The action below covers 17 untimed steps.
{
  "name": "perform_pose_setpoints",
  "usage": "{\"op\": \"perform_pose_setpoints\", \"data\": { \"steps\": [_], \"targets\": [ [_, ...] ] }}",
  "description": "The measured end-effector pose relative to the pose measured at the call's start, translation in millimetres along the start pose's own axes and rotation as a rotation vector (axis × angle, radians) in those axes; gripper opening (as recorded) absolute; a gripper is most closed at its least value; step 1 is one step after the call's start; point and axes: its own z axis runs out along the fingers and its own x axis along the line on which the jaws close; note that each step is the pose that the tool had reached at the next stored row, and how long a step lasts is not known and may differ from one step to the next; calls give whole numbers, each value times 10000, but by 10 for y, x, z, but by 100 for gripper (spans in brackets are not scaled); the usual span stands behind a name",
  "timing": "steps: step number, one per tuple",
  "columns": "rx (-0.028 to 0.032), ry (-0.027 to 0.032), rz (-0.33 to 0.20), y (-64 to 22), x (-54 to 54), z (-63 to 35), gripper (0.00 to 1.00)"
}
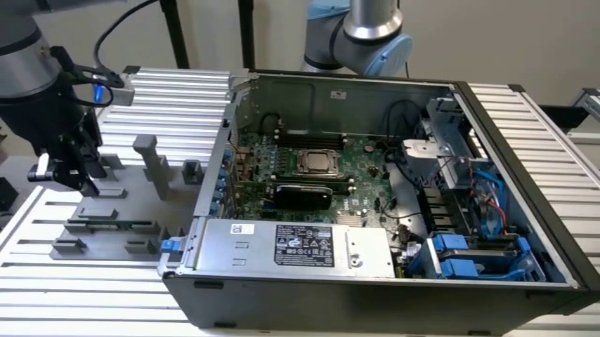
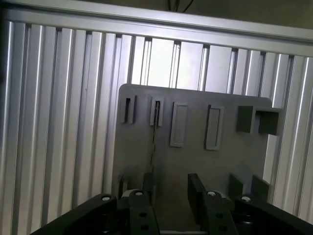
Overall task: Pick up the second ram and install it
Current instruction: 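Pick up the second ram and move it above second insertion slot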
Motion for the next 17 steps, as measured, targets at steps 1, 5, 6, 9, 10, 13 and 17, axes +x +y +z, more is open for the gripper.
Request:
{"op": "perform_pose_setpoints", "data": {
  "steps": [1,5,6,9,10,13,17],
  "targets": [
    [-2,1,0,0,2,17,100],
    [-1,1,-1,1,21,90,100],
    [-1,1,1,2,28,108,100],
    [0,0,19,4,41,163,100],
    [1,0,36,4,42,182,100],
    [3,0,218,3,45,235,100],
    [13,-2,654,2,47,309,100]
  ]
}}
